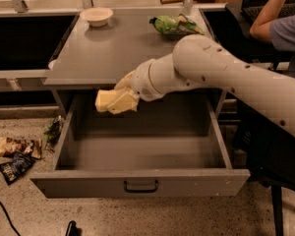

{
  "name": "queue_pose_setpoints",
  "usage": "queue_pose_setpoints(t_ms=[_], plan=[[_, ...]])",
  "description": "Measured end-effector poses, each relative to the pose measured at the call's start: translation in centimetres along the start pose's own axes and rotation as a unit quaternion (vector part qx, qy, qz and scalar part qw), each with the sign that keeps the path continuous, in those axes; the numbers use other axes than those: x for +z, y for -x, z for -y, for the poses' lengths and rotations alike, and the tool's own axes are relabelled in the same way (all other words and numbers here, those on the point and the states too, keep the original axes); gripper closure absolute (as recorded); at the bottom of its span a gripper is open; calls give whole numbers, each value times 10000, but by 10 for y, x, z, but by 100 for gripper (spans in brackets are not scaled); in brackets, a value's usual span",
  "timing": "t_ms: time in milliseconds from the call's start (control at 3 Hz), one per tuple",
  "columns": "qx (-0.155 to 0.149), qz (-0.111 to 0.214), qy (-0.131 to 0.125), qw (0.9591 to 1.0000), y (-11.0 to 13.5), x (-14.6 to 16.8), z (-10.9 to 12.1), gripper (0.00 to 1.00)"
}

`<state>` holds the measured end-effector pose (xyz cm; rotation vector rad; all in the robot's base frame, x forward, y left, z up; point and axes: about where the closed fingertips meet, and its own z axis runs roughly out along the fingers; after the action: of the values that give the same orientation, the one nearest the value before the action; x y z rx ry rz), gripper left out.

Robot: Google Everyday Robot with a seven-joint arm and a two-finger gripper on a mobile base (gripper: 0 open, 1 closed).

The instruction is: Place sponge into top drawer

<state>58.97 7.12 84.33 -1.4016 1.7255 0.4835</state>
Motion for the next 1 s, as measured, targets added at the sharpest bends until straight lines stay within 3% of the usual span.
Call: queue_pose_setpoints(t_ms=[333, 667, 1000], plan=[[395, -399, -57, 9984, -46, 19, -24, 100], [880, -537, -86, 9946, -93, 39, -38, 100], [881, -538, -88, 9946, -94, 39, -38, 100]])
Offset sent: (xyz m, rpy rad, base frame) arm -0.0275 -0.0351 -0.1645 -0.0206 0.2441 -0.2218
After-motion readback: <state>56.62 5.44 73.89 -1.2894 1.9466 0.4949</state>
